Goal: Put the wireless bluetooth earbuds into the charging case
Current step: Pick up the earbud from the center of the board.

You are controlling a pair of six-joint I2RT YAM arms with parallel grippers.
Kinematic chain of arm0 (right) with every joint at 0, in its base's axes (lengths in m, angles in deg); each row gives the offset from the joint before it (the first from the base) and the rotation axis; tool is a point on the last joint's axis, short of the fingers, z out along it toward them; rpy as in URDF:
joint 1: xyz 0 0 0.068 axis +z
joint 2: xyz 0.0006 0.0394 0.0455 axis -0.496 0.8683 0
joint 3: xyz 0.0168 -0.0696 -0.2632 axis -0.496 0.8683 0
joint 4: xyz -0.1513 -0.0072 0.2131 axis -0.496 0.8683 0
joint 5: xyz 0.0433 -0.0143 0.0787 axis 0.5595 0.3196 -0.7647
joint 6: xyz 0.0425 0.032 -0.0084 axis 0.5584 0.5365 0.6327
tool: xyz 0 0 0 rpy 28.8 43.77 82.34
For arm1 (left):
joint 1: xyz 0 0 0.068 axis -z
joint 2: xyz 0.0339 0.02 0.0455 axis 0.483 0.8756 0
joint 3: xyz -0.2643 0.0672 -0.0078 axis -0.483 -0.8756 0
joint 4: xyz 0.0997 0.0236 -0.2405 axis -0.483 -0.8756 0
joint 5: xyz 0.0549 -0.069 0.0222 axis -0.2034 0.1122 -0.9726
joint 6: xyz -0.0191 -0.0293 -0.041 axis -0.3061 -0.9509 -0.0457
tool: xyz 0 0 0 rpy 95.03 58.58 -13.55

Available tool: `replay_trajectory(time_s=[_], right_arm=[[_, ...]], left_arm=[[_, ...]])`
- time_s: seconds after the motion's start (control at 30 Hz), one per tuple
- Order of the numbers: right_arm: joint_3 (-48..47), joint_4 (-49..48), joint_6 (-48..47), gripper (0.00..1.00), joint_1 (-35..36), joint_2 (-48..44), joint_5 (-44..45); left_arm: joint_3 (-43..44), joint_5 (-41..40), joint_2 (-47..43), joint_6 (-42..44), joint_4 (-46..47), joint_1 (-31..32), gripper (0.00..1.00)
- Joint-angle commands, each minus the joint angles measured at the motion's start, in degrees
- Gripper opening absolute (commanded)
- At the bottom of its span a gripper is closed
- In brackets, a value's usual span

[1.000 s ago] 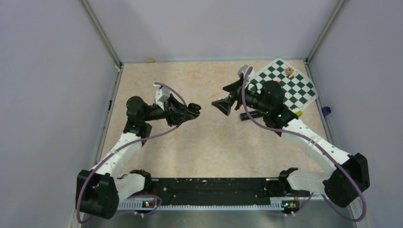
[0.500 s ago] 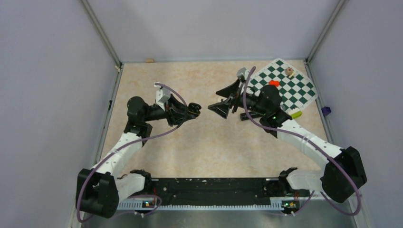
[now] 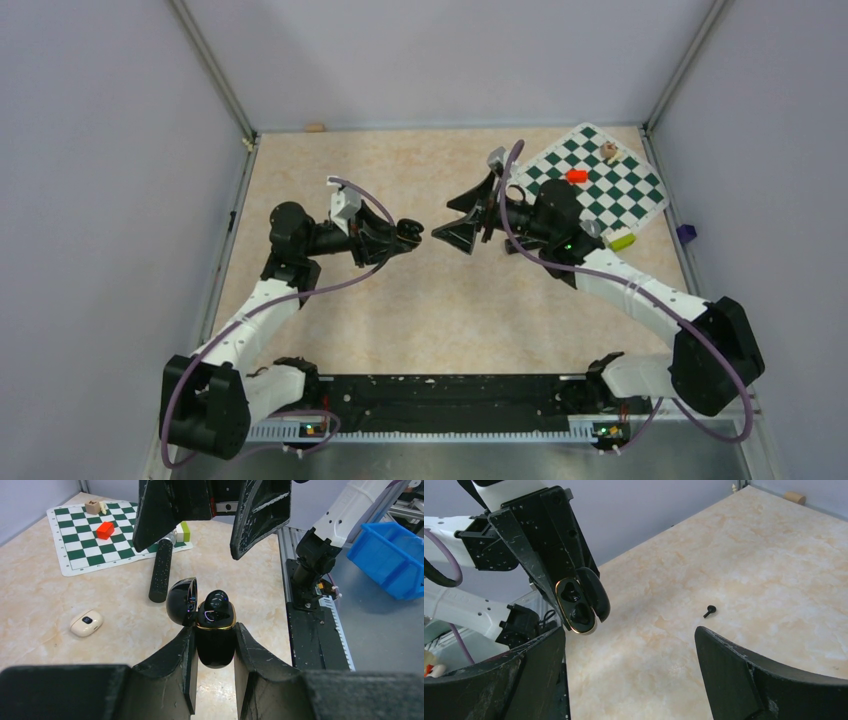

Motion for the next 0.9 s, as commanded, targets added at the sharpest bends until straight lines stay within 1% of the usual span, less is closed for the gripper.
replay_trajectory(time_s=[0.0,0.2,0.4,0.53,0.6,0.7,0.8,0.83,0.87], right_arm=[[0.19,-3.04,1.7,0.99,-0.26,1.85,-1.07],[1.66,-3.87,0.21,0.99,-1.44,4.38,1.27],[2.08,-2.82,-1.89,0.95,-1.65,6.73,3.93],[2.08,-3.19,-1.5,0.93,-1.67,10.12,3.47],[1.45,-2.88,-0.46,0.92,-1.65,12.6,2.6],[0.19,-2.17,1.03,0.89,-1.65,16.13,0.56],[-0.36,-1.81,1.51,0.87,-1.67,16.81,-0.45],[-0.21,-1.95,1.39,0.86,-1.63,16.54,-0.43],[-0.06,-1.95,0.99,0.86,-1.65,16.08,-0.26]], left_arm=[[0.16,0.73,-0.87,1.16,0.5,0.18,0.0],[0.77,0.39,-1.45,2.15,-1.33,-0.07,0.0],[4.24,2.41,-3.29,9.85,-11.38,-1.64,0.0],[4.53,1.83,-5.79,10.65,-12.71,-5.01,0.0],[5.04,-1.05,-6.95,8.49,-12.75,-7.72,0.0],[5.67,-2.16,-8.39,6.68,-11.72,-11.49,0.0],[5.52,-1.53,-9.52,6.75,-11.97,-12.9,0.0],[5.84,-1.39,-9.6,7.4,-12.73,-12.92,0.0],[6.45,-1.05,-9.7,9.04,-14.89,-14.22,0.0]])
